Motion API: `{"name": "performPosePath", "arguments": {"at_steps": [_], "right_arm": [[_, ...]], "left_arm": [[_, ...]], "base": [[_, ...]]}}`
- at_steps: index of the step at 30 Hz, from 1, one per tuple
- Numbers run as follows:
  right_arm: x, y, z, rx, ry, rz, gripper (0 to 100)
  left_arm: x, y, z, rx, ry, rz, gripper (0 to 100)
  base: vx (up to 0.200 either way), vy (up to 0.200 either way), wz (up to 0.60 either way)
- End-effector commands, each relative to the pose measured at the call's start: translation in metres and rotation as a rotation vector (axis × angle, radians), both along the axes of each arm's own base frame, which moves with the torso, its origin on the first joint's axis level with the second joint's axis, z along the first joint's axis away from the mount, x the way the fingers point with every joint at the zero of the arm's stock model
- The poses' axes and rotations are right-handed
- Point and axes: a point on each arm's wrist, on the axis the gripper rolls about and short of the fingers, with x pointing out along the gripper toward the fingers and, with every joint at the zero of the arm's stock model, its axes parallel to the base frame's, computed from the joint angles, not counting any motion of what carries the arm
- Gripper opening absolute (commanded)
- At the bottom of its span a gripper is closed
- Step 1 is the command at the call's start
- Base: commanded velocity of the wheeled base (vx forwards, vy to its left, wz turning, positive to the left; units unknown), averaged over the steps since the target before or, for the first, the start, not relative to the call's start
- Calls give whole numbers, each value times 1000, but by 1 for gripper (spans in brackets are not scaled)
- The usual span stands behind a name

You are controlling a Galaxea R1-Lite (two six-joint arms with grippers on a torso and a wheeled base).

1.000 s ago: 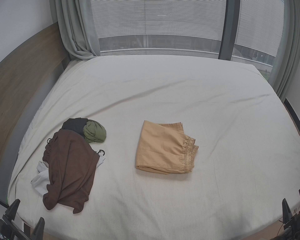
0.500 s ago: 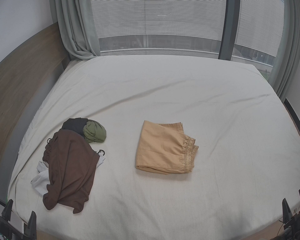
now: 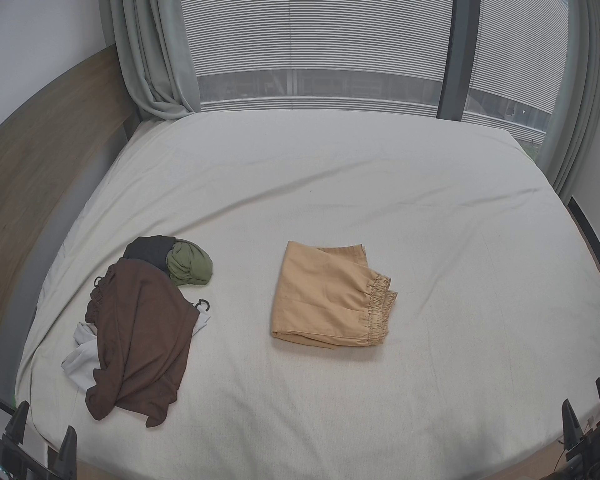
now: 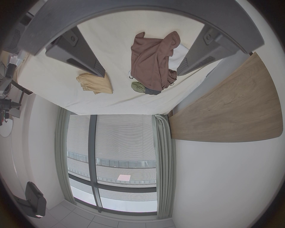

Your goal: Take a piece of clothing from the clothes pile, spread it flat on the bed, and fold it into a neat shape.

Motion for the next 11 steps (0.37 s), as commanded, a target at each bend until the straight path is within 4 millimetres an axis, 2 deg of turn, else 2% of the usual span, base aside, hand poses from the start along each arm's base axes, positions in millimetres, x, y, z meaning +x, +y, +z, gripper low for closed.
{"name": "performPosePath", "arguments": {"at_steps": [1, 11], "right_arm": [[0, 0, -5, 7, 4, 7, 100], [0, 0, -5, 3, 4, 4, 100]], "left_arm": [[0, 0, -5, 0, -2, 0, 100], [0, 0, -5, -2, 0, 0, 100]], "base": [[0, 0, 0], [0, 0, 0]]}}
